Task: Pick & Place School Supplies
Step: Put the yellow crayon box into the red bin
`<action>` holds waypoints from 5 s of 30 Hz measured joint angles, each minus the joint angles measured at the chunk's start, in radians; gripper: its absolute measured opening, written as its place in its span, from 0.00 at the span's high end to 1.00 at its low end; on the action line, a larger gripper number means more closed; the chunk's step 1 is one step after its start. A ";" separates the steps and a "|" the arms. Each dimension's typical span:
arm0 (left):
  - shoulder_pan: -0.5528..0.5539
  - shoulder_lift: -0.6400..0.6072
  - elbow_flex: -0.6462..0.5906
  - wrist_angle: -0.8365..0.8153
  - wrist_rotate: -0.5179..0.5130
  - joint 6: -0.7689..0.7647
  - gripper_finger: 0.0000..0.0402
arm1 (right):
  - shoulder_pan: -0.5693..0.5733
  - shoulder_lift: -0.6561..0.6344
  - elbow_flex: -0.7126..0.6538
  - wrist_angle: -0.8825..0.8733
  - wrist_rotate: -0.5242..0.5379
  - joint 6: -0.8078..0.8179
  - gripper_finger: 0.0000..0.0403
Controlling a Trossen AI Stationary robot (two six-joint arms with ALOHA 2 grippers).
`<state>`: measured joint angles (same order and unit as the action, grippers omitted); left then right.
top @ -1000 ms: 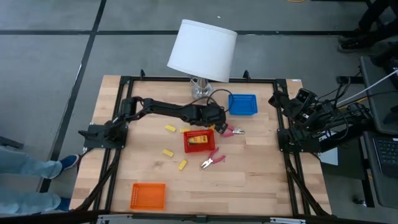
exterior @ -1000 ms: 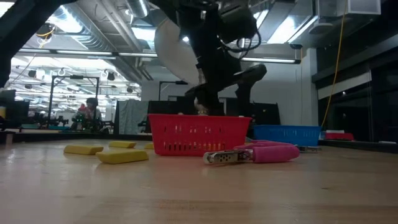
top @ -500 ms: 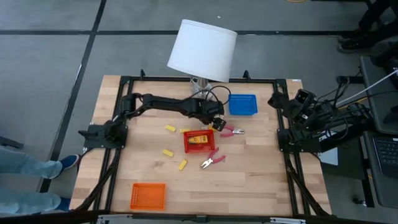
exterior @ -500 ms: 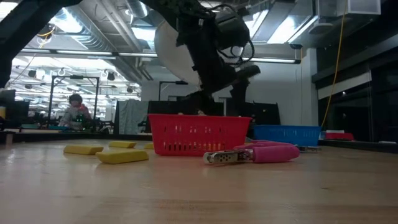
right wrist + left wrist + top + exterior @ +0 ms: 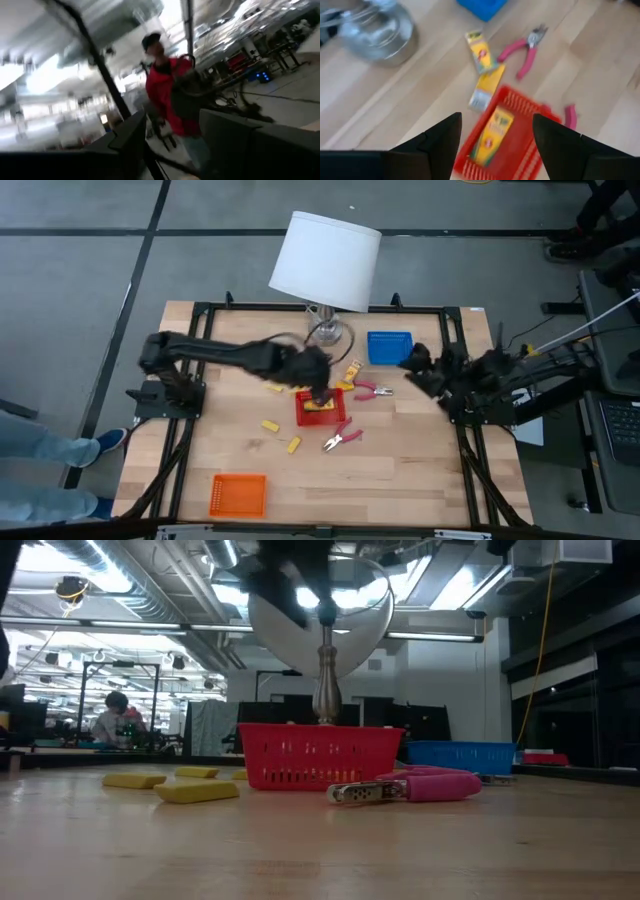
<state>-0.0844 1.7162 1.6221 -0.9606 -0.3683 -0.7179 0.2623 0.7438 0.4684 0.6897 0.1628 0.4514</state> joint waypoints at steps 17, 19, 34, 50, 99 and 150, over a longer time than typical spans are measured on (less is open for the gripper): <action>-0.289 -0.201 -0.149 -0.124 -0.362 -0.288 0.40 | -0.100 0.573 0.839 -1.439 0.004 -0.950 0.53; -0.301 -0.197 -0.149 -0.175 -0.372 -0.323 0.40 | -0.105 0.645 0.897 -1.505 -0.018 -1.056 0.53; -0.525 -0.206 -0.184 -0.610 -0.430 -0.854 0.40 | -0.227 1.020 0.922 -1.602 -0.059 -1.639 0.53; -0.601 -0.212 -0.223 -0.611 -0.407 -0.940 0.40 | -0.489 1.123 0.920 -1.600 -0.196 -1.567 0.53; -0.623 -0.211 -0.223 -0.611 -0.385 -0.946 0.40 | -0.498 1.231 0.835 -1.469 -0.116 -1.379 0.44; -0.623 -0.211 -0.223 -0.611 -0.428 -0.924 0.40 | -0.192 1.157 1.032 -1.359 -0.237 -0.706 0.57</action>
<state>-0.7074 1.5051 1.3994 -1.5711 -0.7967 -1.6418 0.0707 1.9008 1.5005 -0.6692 -0.0745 -0.2549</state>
